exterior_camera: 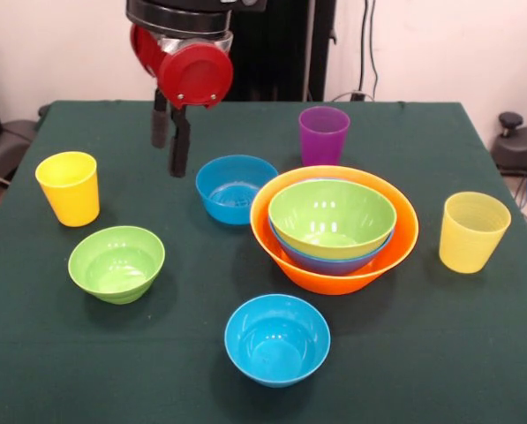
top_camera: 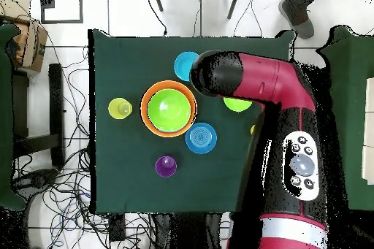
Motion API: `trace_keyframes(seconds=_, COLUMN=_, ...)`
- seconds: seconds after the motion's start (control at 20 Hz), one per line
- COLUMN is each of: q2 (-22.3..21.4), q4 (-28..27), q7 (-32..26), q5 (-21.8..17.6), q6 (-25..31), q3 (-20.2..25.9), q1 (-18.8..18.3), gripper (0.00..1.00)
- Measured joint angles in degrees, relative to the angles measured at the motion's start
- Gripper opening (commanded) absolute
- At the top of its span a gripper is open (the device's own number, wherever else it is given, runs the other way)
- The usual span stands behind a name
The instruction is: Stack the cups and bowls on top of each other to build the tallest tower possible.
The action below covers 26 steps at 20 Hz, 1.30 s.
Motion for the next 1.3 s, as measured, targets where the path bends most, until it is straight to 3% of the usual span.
trace_keyframes(seconds=0.7, q2=-3.09, q4=0.22, q7=0.0, q5=0.0, q6=7.88, q3=2.07, q1=-0.02, gripper=1.0)
trace_keyframes(seconds=1.3, q2=-3.94, q4=0.96, q7=0.0, q5=-0.01, q6=8.82, q3=4.17, q1=-2.11, gripper=1.0)
